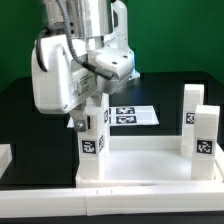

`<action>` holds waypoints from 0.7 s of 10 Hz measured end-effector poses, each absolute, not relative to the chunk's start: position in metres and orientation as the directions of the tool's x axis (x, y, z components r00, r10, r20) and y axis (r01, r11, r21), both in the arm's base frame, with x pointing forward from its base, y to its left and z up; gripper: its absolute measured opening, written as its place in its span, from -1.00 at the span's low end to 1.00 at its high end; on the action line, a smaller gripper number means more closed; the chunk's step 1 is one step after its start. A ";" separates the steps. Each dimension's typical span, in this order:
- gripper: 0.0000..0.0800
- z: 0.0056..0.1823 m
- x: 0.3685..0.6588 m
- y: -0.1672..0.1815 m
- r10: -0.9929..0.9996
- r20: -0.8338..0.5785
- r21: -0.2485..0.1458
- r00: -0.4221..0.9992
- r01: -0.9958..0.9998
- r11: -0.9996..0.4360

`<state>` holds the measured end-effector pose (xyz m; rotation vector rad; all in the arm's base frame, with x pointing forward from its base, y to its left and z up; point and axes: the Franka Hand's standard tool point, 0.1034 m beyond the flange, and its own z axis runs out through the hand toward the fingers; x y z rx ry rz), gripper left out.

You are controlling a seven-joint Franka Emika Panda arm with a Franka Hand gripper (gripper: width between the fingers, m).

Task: Assemble desk

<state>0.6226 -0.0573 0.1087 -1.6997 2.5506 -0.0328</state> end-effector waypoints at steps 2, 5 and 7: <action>-0.28 0.109 0.622 -0.058 -0.916 -0.044 -0.058 -0.398 -0.915 0.400; -0.10 0.111 0.623 -0.057 -0.921 -0.047 -0.062 -0.386 -0.920 0.388; 0.36 0.142 0.628 -0.048 -0.924 -0.091 -0.094 -0.370 -0.921 0.378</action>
Offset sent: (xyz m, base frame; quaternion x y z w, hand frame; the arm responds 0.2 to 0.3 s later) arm 0.0000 0.0000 0.0000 0.0000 0.0000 0.0000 1.0000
